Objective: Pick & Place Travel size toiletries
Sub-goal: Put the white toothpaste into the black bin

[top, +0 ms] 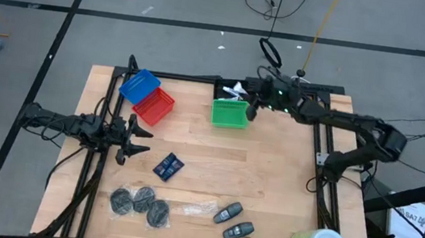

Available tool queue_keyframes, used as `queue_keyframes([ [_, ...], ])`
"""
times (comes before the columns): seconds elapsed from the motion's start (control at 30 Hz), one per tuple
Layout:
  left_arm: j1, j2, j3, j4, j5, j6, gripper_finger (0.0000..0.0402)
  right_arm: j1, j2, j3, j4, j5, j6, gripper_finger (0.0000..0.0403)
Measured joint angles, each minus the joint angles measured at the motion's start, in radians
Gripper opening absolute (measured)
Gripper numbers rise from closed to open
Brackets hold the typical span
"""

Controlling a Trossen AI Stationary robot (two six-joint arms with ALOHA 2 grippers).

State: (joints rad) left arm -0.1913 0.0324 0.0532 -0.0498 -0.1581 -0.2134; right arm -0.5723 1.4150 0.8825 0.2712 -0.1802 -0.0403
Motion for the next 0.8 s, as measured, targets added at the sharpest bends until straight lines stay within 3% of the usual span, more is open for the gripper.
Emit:
queue_keyframes([
  [0.43,0.0,0.0,0.0,0.0,0.0,0.0,0.0237,-0.07,0.348,0.206,-0.029,-0.008,-0.025,0.0036],
  [0.8,0.0,0.0,0.0,0.0,0.0,0.0,0.0237,-0.097,0.418,0.217,-0.017,-0.009,0.001,0.0036],
])
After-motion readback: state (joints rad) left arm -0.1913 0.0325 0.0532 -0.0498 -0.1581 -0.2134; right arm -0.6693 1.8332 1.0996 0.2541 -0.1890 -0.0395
